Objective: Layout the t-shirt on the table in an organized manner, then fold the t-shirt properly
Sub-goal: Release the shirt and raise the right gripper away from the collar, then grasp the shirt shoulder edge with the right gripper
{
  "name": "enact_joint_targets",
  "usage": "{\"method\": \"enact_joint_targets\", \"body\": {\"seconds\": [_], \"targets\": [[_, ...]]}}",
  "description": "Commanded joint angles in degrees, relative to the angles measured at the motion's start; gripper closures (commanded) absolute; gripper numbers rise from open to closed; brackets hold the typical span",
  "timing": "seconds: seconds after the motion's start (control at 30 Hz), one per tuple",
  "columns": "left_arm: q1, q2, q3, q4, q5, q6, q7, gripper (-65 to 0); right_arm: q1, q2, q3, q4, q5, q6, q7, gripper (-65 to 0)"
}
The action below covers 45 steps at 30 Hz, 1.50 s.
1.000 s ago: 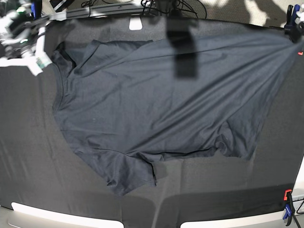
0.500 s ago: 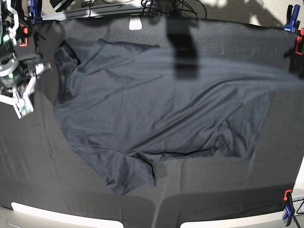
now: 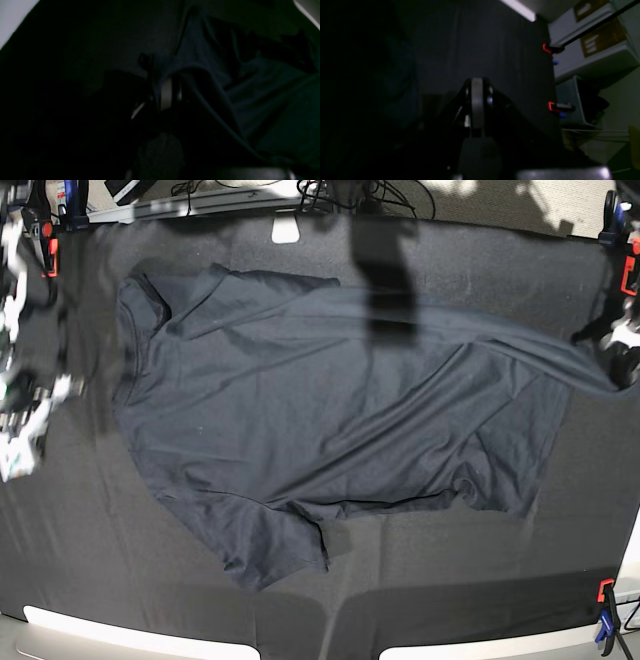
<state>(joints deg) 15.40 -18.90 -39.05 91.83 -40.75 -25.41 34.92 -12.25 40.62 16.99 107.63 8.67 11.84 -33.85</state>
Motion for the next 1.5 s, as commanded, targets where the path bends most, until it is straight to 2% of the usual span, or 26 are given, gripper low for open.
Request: {"method": "enact_joint_targets", "body": {"seconds": [0.0, 0.03, 0.1, 0.27, 0.4, 0.5, 0.63, 0.73, 0.93, 1.03, 1.1, 1.17, 1.37, 1.47], "targets": [[-0.8, -1.1, -0.1, 0.8, -0.6, 0.3, -1.3, 0.0, 1.2, 1.1, 0.6, 0.4, -0.5, 0.1, 1.2, 0.0], [-1.2, -1.1, -0.1, 0.8, -0.6, 0.4, -0.8, 0.0, 1.3, 1.1, 0.6, 0.4, -0.5, 1.2, 1.1, 0.0], [-1.4, -1.1, -0.1, 0.8, -0.6, 0.4, -0.4, 0.0, 1.2, 1.1, 0.6, 1.2, -0.4, 5.7, 0.5, 0.0], [-1.4, -1.1, -0.2, 0.8, -0.6, 0.4, -0.2, 0.0, -3.3, 1.1, 0.6, 11.8, 6.4, 20.5, -4.4, 0.0], [-1.4, -1.1, -0.2, 0.8, 0.7, 0.4, -0.3, 0.0, -10.6, 1.5, 0.6, 23.5, 8.1, 25.3, -4.6, 0.0], [-1.4, -1.1, -0.2, 0.8, 1.9, 0.4, -0.3, 0.0, -16.5, 4.0, 0.6, 27.4, 8.0, 28.2, -4.8, 0.0], [-1.4, -1.1, -0.2, 0.8, 1.7, 0.4, -0.3, 0.0, -22.9, 8.1, 0.4, 27.4, 7.8, 28.2, -4.7, 0.0], [-1.4, -1.1, -0.2, 0.8, 1.7, 0.4, -0.5, 0.0, -25.2, 9.9, -1.4, 27.4, 2.5, 28.2, -3.9, 0.0], [-1.4, -1.1, -0.2, 0.8, 1.7, 0.4, -0.3, 0.0, -25.0, 10.0, -8.4, 26.4, -5.3, 28.2, -1.3, 0.0], [-1.3, -1.1, -0.2, 0.8, 1.7, 0.4, -0.2, 0.0, -24.3, 10.0, -12.5, 23.5, -8.7, 28.2, -0.9, -19.9], [-1.3, -1.1, -0.2, 0.8, 1.7, 0.4, -0.2, 0.0, -23.6, 10.0, -15.3, 21.9, -9.9, 28.2, -0.8, -26.2], [-1.3, -1.1, -0.2, 0.8, 1.7, 0.4, -0.2, 0.0, -22.5, 10.0, -18.3, 20.6, -13.4, 28.2, 0.5, -26.3], [-1.3, -1.1, -0.2, 0.8, 1.7, 0.4, -0.2, 0.0, -17.1, 10.0, -28.5, 17.5, -30.5, 28.2, 9.6, -26.3], [-1.3, -1.1, -0.2, 0.8, 1.7, 0.4, -0.2, 0.0, -13.7, 10.0, -33.3, 16.1, -33.0, 28.2, 9.8, -24.4]]}}
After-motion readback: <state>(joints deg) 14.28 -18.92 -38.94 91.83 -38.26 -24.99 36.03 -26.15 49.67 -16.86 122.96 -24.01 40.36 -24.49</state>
